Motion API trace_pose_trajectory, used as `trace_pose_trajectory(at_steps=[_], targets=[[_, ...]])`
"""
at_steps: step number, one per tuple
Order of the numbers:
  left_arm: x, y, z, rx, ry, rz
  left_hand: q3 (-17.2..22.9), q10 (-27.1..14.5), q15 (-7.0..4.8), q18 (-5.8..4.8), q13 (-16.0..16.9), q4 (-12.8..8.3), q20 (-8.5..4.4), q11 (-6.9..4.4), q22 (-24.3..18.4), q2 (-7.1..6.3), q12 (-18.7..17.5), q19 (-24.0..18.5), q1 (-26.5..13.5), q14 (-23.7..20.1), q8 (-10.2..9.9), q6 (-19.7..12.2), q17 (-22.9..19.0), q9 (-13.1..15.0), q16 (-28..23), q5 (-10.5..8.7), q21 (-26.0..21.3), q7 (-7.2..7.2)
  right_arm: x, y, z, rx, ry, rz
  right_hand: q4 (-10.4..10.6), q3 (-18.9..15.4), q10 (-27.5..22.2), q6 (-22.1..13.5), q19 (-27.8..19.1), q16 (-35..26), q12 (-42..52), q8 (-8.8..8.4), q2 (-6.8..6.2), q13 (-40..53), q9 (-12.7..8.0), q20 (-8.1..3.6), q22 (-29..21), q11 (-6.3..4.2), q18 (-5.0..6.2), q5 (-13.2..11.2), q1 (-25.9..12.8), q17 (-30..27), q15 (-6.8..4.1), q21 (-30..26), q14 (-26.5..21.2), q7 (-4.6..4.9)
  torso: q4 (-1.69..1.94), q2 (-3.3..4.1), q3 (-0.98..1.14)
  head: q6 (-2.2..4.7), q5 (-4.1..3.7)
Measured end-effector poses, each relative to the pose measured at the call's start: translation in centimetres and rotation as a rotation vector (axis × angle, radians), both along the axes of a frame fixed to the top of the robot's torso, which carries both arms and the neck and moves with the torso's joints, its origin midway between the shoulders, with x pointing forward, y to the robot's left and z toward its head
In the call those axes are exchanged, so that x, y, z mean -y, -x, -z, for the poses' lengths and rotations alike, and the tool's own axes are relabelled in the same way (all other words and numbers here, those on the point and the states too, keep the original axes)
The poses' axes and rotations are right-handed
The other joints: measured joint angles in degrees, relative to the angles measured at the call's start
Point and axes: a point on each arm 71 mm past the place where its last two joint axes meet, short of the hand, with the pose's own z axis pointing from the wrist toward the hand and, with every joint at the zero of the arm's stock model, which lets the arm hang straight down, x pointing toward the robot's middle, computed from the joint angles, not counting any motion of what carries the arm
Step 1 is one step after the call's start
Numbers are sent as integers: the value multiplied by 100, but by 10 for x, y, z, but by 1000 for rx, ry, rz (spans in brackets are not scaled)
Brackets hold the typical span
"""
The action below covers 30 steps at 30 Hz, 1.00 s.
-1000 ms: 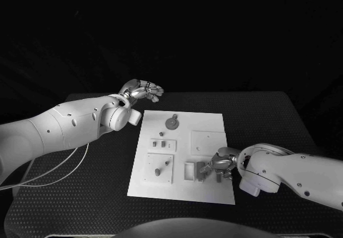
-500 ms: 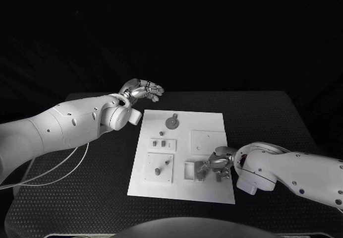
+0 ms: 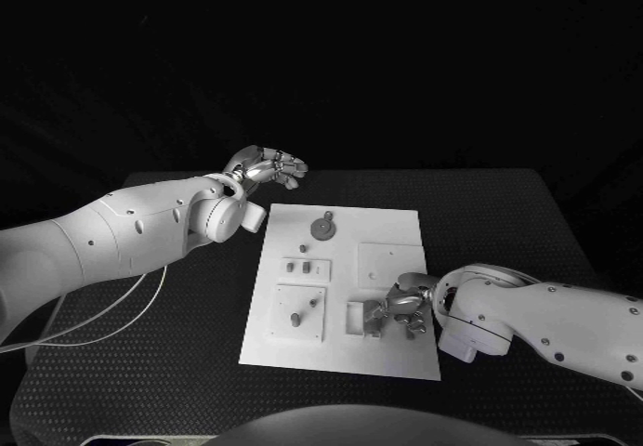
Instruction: Assemble the parts on the task board
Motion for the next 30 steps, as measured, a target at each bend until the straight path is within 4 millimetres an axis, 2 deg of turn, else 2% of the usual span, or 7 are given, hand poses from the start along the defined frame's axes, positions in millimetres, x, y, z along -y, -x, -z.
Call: trace_pose_trajectory(at_steps=[5, 10, 13, 28, 30], targets=[[0, 0, 0, -1, 0, 1, 0, -8, 0, 0, -5, 0, 0, -8, 0, 0, 0, 0, 0, 0, 0, 0, 0, 0, 0, 0, 0, 0, -1, 0, -1, 11, 10, -10, -140, -20, 1, 5, -14, 0, 0, 1, 62, 13, 17, -12, 0, 1, 1, 0, 140, 23, 1, 9, 0, 2, -3, -1, -2, -5, 8], [1, 0, 0, -2, 0, 2, 0, -8, 0, 0, -5, 0, 0, -8, -1, 0, 0, 0, 0, 0, 0, 0, 5, 0, 0, 0, 0, 0, -1, -1, -1, 26, 18, -11, -475, -70, 3, 12, -31, 0, 1, -16, 412, 13, 29, -13, 0, 1, 1, -1, 397, 57, -5, 34, 5, -3, -8, -4, -2, -2, 17], [1, 0, 0, -2, 0, 2, 0, -8, 0, 0, -4, 0, 0, -8, -1, 0, 0, 0, 0, 0, 0, 0, 5, 0, 0, 0, 0, 0, -1, -1, -2, 30, 15, -10, -556, -47, 35, 13, -30, 0, 1, 4, 518, 13, 34, -13, -8, -30, 1, -7, 423, 83, -30, 55, 32, -4, -9, -4, -1, 2, 19], [1, 0, 0, -5, -1, 1, 0, -8, 0, 0, -9, 0, 0, -8, 4, 0, 0, 0, 0, 0, 0, 0, 11, 0, 0, 0, 0, 0, -8, 4, -6, 28, -20, -1, -573, -63, 56, 69, -30, 21, -20, 7, 560, 13, 21, -12, -29, -50, 1, 2, 433, 97, -32, 55, 78, -17, -8, 0, 6, 5, 34], [1, 0, 0, -5, -1, 1, 0, -8, 0, 0, -9, 0, 0, -8, 4, 0, 0, 0, 0, 0, 0, 0, 16, 0, 0, 0, 0, 0, -8, 5, -6, 26, -24, 1, -573, -63, 56, 70, -30, 21, -20, 7, 530, 13, 21, -12, -38, -49, 1, 2, 390, 97, -39, 55, 87, -15, -8, 1, 6, 2, 36]])
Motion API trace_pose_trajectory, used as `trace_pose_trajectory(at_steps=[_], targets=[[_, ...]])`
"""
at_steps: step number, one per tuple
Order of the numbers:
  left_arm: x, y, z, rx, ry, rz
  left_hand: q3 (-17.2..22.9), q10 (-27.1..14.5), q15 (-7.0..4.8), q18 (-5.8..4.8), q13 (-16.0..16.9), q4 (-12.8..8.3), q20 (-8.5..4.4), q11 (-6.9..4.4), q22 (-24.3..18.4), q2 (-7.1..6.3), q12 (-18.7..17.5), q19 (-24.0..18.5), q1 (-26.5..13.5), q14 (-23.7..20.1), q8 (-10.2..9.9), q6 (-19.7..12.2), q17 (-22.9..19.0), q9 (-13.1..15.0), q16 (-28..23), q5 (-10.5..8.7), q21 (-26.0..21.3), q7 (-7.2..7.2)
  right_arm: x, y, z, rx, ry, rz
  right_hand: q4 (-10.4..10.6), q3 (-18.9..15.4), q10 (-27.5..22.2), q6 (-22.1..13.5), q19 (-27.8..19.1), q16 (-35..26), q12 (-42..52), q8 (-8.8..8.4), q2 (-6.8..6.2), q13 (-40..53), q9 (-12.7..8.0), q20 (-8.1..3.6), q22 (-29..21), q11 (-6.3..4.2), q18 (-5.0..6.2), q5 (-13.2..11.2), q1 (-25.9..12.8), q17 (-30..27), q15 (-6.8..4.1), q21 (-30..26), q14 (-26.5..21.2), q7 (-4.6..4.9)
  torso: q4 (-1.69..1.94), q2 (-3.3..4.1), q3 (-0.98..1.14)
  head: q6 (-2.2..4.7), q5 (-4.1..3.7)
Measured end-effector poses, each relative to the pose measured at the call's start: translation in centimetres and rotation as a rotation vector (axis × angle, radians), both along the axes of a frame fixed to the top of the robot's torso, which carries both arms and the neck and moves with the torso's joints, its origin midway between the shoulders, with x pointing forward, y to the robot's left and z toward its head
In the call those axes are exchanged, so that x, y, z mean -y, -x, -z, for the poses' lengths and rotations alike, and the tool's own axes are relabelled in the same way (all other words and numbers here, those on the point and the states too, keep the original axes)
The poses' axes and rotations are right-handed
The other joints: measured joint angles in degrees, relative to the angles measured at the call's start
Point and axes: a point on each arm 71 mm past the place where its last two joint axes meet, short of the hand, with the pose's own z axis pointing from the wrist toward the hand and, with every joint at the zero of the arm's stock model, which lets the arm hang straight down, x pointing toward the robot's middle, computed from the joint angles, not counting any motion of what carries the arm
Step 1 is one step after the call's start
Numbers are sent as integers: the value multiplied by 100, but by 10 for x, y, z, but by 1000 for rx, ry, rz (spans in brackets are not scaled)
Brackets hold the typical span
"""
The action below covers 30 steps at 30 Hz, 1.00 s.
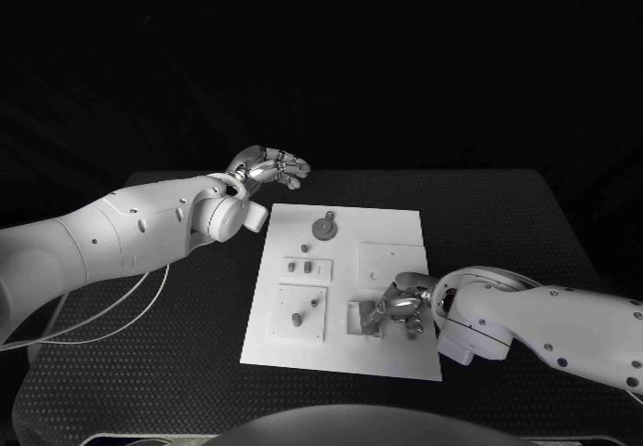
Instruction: Assemble the parts on the task board
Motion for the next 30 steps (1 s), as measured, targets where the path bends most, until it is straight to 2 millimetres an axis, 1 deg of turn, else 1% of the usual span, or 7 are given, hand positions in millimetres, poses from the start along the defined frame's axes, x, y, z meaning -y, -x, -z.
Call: trace_pose_trajectory(at_steps=[5, 9, 10, 12, 13, 18, 30], targets=[[0, 0, 0, -1, 0, 0, 0, 0, 0, 0, 0, 0, 0, 0, 5, 0, 0, 0, 0, 0, 0, 0, 0, 0, 0, 0, 0, 0, 0, -1, 0, -2, -5, 6, 0, 0, 21, 19, 0, 0, -21, 5, -55, 0, -16, 0, -13, 21, 0, 4, -55, 0, -2, 0, 4, 18, -1, 0, -1, -3, 6], [0, 0, 0, -1, 0, 0, 0, 0, 0, 0, 0, 0, 0, 0, 5, 0, 0, 0, 0, 0, 0, 0, 0, 0, 0, 0, 0, 0, -1, -1, -1, -2, -10, 8, 60, -20, 21, 19, 0, 0, -26, 15, -130, 0, -29, 0, -26, 21, 0, 22, -131, -6, -2, 0, 4, 18, -1, 0, -2, -3, 8], [0, 0, 0, -1, 0, 0, 0, -3, 0, 0, 0, 0, 0, 3, 5, 0, 0, 0, 0, 0, 0, 0, 3, 0, 0, 0, 0, 0, -1, -1, -1, -2, -11, 9, 109, -23, 21, 19, 1, -20, -48, -1, -186, -1, -34, 0, -34, 21, 0, 22, -187, -18, -1, 0, 4, 17, -1, 1, -2, -4, 10], [0, 0, 0, -1, 0, 0, 0, -21, 0, 0, 0, 0, 0, 20, 5, 0, 0, 0, 0, 0, 0, 0, 5, 0, 0, 0, 0, 0, -1, -1, -1, -1, -13, 9, 164, -8, 21, 19, 1, -29, -48, -19, -243, 5, -35, 0, -45, 21, 0, 22, -244, -32, -1, 0, 4, 17, -1, 2, -1, -7, 14], [0, 0, 0, -2, 0, 1, 0, -21, 0, 0, 1, 0, 0, 20, 5, 0, 0, 0, 0, 0, 0, 0, 6, 0, 0, 0, 0, 0, -2, -1, -1, -1, -14, 8, 224, 2, 21, 20, 1, -29, -48, -19, -282, 10, -35, 1, -55, 21, 0, 22, -283, -33, -1, 0, 4, 17, -1, 2, -1, -8, 15], [1, 0, 0, -2, 0, 1, 0, -21, 0, 0, 1, 0, 0, 20, 5, 0, 0, 0, 0, 0, 0, 0, 5, 0, 0, 0, 0, 0, -5, -1, -2, -4, -20, 3, 337, 49, 22, 19, 1, -67, -69, -19, -422, 17, -34, 1, -67, 22, 0, 22, -332, -47, -1, 0, 4, 17, -1, 2, -1, -21, 25], [0, 0, 0, -3, 0, 1, 0, -21, 0, 0, -4, 0, 0, 20, 9, 0, 0, 0, 0, 0, 0, 0, 10, 0, 0, 0, 0, 0, -6, -2, -1, -12, -20, -3, 351, 64, 23, 19, 1, -67, -69, -19, -432, 23, -34, 2, -72, 23, 0, 22, -322, -60, 0, 0, 3, 16, -4, 1, -5, -36, 31]])
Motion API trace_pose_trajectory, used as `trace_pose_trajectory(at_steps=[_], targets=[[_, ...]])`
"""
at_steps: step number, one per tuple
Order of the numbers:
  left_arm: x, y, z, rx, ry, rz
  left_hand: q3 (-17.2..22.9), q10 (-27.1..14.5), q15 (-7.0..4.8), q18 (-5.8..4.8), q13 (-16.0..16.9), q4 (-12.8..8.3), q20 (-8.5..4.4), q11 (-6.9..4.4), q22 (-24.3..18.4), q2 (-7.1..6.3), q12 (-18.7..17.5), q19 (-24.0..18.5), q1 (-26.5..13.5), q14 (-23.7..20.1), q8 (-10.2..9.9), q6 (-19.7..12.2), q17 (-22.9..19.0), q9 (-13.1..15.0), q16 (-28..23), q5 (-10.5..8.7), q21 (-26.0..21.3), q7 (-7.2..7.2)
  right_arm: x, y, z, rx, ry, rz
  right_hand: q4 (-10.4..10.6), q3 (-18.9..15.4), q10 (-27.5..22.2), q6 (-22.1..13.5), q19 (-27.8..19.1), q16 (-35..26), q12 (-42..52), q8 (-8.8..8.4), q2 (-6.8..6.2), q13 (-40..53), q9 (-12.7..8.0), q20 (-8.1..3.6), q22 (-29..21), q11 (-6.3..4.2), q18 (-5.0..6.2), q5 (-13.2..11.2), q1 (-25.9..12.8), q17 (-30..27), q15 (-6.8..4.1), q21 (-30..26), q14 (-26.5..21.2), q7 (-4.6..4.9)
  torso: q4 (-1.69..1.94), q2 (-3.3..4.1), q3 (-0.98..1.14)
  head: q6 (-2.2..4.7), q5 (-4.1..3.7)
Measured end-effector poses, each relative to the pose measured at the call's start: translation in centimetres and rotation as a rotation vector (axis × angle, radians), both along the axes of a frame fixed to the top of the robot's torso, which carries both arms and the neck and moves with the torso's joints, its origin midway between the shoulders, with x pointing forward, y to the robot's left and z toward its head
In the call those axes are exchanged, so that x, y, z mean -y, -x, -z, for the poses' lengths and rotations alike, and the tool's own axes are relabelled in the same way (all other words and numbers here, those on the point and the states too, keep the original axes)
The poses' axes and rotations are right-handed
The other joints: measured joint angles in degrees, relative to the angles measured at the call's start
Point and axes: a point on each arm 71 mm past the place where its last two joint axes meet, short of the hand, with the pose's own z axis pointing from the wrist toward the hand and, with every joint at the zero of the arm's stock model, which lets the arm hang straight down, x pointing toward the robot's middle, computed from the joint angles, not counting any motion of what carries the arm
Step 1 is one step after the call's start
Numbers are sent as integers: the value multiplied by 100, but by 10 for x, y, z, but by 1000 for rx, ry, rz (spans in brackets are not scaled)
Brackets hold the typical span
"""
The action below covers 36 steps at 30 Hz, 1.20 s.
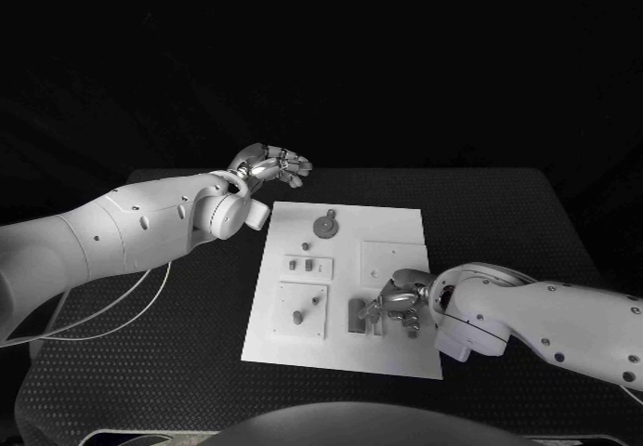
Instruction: Assemble the parts on the task board
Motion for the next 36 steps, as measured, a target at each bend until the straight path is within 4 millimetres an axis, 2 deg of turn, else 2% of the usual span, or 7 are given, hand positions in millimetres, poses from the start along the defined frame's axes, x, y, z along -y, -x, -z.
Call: trace_pose_trajectory(at_steps=[9, 12, 17, 25, 30, 36], targets=[[0, 0, 0, 0, 0, 0, 0, 0, 0, 0, 0, 0, 21, 0, 0, 0, 0, -21, 0, 0, 0, 0, 6, 0, 0, 0, 0, 0, 2, -1, 0, 11, -4, -1, 0, 0, 9, -1, 0, 0, 0, 0, -22, 0, 0, 1, 0, 9, 0, 0, 23, -5, -15, 0, -18, -1, 0, 0, 3, -5, -6], [0, 0, 0, 0, 0, 1, 0, 0, 0, 0, 1, 0, 21, 0, -1, 0, 0, -21, 0, 0, 0, 0, 6, 0, 0, 0, 0, 0, 7, -1, -2, 28, -18, 1, 24, 24, 8, -17, 0, -66, 0, -34, -87, 10, 0, 1, -13, 9, 0, 0, 87, -46, -4, 0, -83, -2, 0, 0, 6, 1, -10], [-1, 0, 0, 0, -1, -1, -15, 0, 0, 0, 1, 15, 21, 0, 4, 0, 0, -21, 0, 0, 0, 0, 11, 0, -22, 0, 0, 0, 27, -6, -10, 66, -38, 20, 23, 25, 8, -49, 0, -66, 0, -34, -155, 19, 0, 1, -24, 9, 0, 0, 155, -57, -3, -1, -85, 28, -1, -1, 9, 24, -31], [-5, 0, 0, 0, -3, -7, 0, 0, 0, 0, 1, 31, 21, 0, 4, -1, 0, -21, -1, 0, 0, 0, 11, 0, -22, 0, 0, 0, 68, -17, -34, 118, -8, 58, 7, 40, 8, -77, -1, -66, 1, -34, -134, 20, 0, 1, -24, 9, 1, -1, 181, -62, 1, -1, -89, 36, -14, -4, 10, 70, -73], [-3, 0, 0, 0, -2, -3, 0, 0, 0, 0, 1, 31, 20, 0, 10, -23, 0, -21, -23, 0, 0, 0, 23, 9, -22, 0, 0, 0, 80, -17, -31, 95, 49, 44, 7, 40, 8, -78, -1, -97, 1, -34, -71, 19, 17, 1, -24, 9, 0, -1, 245, -67, 6, -1, -94, 35, -21, -6, 10, 83, -96], [-3, 0, 0, -1, -1, 0, 0, 0, 0, 0, 1, 31, 21, 0, 11, -23, 0, -21, -23, 0, 0, 0, 30, 9, -22, 0, 0, 0, 84, -16, -24, 74, 115, 30, 7, 40, 8, -88, -20, -97, -20, -34, -66, 25, 33, 21, -24, 9, 1, -1, 250, -65, 29, -1, -118, 26, -23, -7, 10, 93, -121]])
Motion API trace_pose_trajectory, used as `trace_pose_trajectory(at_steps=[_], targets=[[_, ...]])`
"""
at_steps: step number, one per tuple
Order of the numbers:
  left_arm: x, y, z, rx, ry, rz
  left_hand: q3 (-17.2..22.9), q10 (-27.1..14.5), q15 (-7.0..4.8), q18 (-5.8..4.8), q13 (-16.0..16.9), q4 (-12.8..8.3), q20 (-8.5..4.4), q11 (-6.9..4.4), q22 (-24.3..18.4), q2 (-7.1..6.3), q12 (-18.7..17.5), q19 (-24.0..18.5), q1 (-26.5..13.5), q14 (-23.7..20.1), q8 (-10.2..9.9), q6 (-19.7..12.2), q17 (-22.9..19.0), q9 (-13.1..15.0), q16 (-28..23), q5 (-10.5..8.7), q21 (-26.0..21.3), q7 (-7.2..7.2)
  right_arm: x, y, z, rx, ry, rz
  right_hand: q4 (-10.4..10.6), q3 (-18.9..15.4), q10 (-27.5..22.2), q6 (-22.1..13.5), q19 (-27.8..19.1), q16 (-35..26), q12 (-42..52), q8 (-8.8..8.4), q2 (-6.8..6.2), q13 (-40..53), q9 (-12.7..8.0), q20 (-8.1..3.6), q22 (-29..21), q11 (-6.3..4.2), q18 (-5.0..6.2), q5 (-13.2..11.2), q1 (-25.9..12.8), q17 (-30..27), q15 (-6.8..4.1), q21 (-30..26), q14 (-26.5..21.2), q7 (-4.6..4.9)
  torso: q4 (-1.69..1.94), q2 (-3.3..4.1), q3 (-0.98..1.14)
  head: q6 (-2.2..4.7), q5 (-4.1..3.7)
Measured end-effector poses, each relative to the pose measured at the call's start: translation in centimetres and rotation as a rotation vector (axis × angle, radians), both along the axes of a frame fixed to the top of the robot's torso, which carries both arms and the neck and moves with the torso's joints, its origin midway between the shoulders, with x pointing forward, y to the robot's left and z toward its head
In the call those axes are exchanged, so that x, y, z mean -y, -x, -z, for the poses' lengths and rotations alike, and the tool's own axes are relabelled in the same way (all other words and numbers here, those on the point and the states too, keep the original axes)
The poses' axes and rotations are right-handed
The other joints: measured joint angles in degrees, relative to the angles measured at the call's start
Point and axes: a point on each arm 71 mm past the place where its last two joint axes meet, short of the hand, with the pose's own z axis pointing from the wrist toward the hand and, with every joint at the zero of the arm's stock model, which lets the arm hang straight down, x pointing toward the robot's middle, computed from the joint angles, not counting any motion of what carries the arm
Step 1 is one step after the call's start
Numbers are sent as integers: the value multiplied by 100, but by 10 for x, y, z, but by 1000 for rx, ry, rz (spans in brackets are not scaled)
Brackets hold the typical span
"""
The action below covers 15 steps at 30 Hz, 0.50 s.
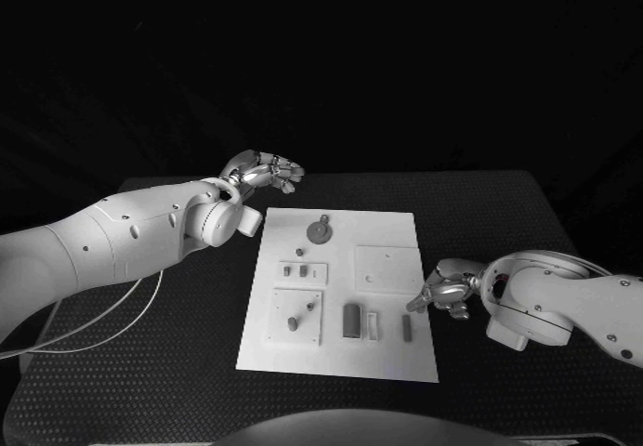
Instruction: Assemble the parts on the task board
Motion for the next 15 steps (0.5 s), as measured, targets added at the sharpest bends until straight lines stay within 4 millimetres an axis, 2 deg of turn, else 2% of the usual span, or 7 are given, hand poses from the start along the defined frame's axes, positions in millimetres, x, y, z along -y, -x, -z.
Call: trace_pose_trajectory(at_steps=[9, 15], targets=[[1, 0, 0, -1, 2, 5, -18, 0, 0, 0, 0, 18, 0, 0, 4, 0, 0, 0, 0, 0, 0, 0, 13, -1, 0, 0, -22, 0, -6, 6, 18, -16, 70, -24, 21, -21, -22, 0, -21, 0, 0, 0, 21, 4, 27, 21, 0, 22, 28, 0, 21, -5, 1, 0, -1, -1, 11, 4, 0, 0, -28], [3, 1, 0, -2, 3, 10, -1, 21, 0, 1, 0, 34, 0, -20, 10, 0, 0, 0, 0, 0, 0, 0, 15, 4, 0, 0, -22, 0, -13, 12, 29, -10, 102, -50, 145, -145, -19, 30, -21, 27, 0, 69, -86, 16, 97, 21, 0, 23, 33, 0, -193, 76, -4, 0, 4, -32, 28, 12, -3, -35, -34]])
